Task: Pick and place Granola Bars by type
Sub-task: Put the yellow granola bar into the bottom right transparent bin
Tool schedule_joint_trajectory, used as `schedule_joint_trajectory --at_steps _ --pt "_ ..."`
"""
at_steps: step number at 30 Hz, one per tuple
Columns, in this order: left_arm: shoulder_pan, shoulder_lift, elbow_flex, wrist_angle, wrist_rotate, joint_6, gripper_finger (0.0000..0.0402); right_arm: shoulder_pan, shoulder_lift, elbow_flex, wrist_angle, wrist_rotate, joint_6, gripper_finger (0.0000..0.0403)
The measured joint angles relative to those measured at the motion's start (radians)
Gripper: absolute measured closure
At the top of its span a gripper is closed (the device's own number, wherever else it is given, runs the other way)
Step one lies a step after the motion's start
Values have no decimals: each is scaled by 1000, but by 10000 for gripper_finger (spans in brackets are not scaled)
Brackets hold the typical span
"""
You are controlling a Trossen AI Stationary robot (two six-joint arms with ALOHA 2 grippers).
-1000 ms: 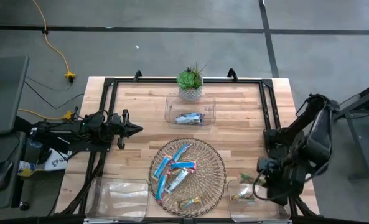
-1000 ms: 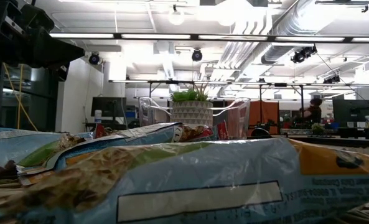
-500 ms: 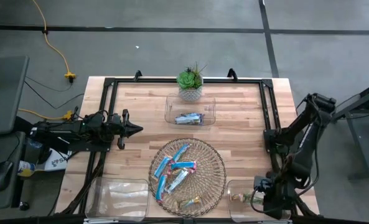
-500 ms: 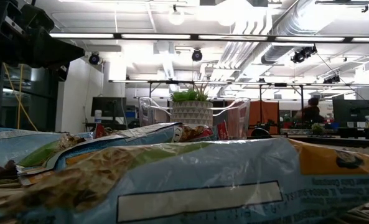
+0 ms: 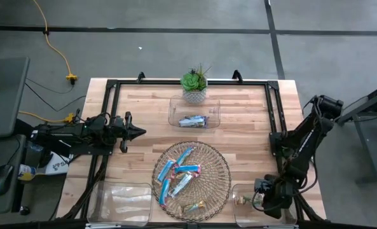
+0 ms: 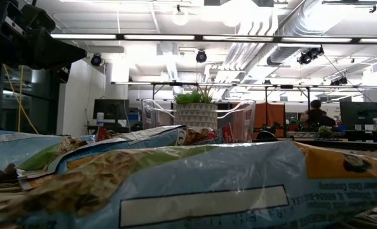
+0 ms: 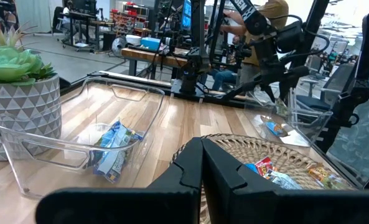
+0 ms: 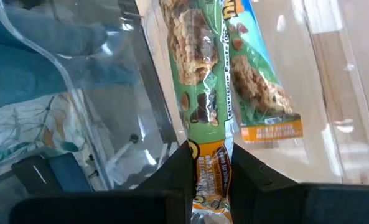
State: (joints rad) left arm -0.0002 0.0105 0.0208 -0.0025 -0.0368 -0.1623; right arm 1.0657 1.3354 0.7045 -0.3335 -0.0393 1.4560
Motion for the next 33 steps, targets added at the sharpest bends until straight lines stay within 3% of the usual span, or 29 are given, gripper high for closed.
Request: schedule_joint_trajectory --at_steps 8,28,33 --pt "0 0 0 0 0 0 401 -28 0 -2 8 3 -92 347" --pt "0 0 0 0 0 0 401 -34 0 -2 46 -47 -103 347" --pt "0 0 0 0 0 0 401 -34 0 -1 74 -47 -82 319"
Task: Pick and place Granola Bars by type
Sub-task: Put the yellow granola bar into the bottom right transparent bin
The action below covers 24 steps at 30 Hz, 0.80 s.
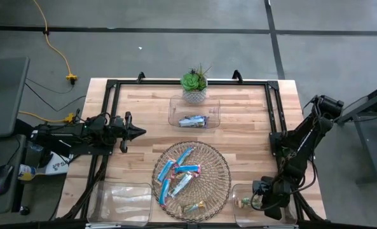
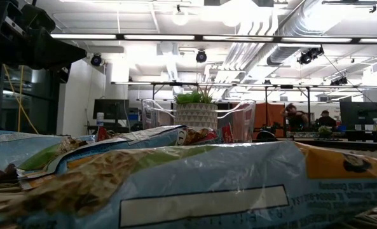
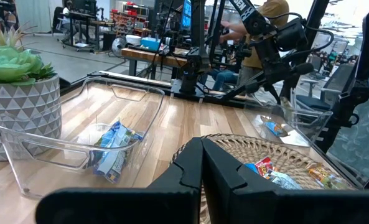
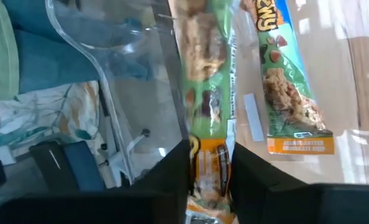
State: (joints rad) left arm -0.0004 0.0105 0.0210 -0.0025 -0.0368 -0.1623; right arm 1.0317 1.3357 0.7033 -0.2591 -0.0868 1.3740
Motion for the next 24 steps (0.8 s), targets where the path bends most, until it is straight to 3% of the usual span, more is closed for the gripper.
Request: schedule_joint_trajectory --at_steps 10,18,24 --pt "0 0 0 0 0 0 401 0 0 1 34 -10 38 220" --pt "0 0 0 0 0 0 401 -40 0 84 43 -99 -14 218" --pt "0 0 0 0 0 0 401 -103 0 219 19 -45 -146 224"
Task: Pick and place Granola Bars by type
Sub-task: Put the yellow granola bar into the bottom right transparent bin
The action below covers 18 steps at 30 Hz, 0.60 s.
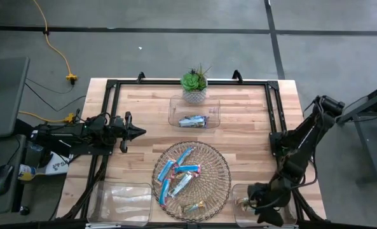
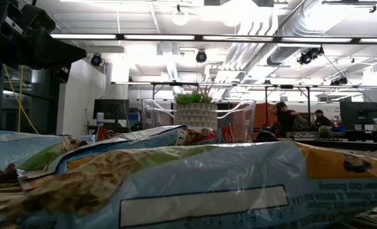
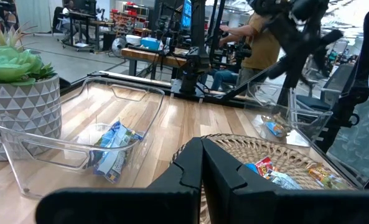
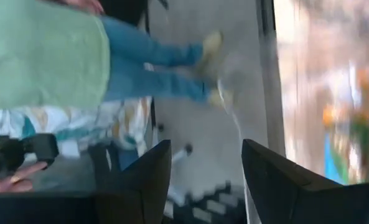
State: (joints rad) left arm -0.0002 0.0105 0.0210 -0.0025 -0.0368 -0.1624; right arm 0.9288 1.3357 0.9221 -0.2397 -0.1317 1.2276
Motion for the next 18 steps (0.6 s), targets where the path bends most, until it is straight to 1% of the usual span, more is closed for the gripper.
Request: schedule_joint_trajectory --at_steps 6,12,16,18 --pt "0 0 0 0 0 0 401 -83 0 141 -8 146 -224 226" --pt "0 0 0 0 0 0 401 -160 0 264 -1 280 -532 226" --pt "0 0 0 0 0 0 401 -200 0 304 20 363 -744 226" --pt "0 0 0 0 0 0 401 -220 0 310 30 378 -825 226"
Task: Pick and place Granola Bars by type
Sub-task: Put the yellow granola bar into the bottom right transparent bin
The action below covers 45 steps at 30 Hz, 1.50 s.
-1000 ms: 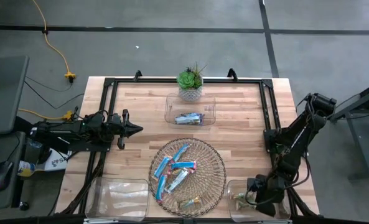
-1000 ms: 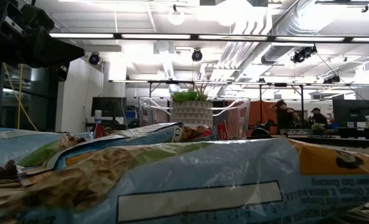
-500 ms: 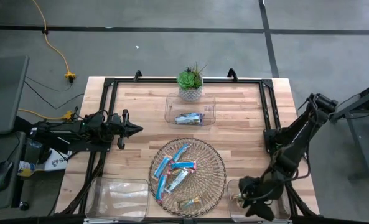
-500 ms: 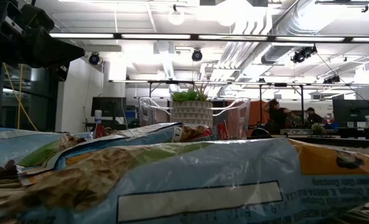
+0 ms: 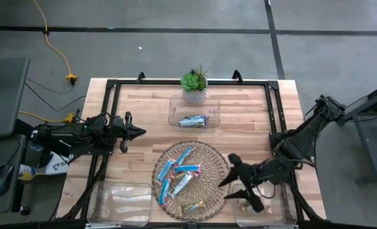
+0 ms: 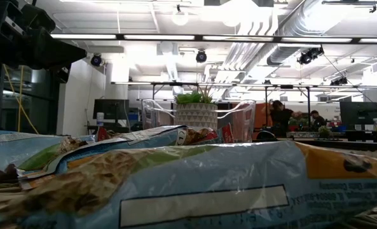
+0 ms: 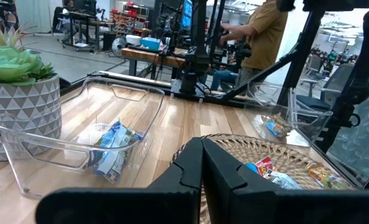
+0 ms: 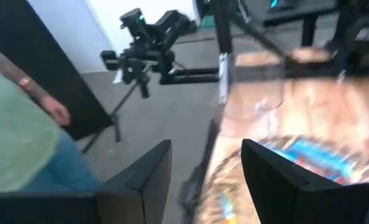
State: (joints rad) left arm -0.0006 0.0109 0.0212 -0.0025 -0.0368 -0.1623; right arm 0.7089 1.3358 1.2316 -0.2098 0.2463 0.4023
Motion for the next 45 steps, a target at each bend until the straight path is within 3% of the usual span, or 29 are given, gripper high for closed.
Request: schedule_joint_trajectory --at_steps 5,8,19,29,45 --pt "0 0 0 0 0 0 401 -54 34 0 6 -22 -93 226" --pt "0 0 0 0 0 0 401 -88 86 0 6 -88 -92 226" --pt "0 0 0 0 0 0 401 -146 388 115 1 -282 -182 226" --pt "0 0 0 0 0 0 401 -133 600 164 -42 -282 -194 226" --pt "0 0 0 0 0 0 401 -92 698 163 -57 -202 -166 226"
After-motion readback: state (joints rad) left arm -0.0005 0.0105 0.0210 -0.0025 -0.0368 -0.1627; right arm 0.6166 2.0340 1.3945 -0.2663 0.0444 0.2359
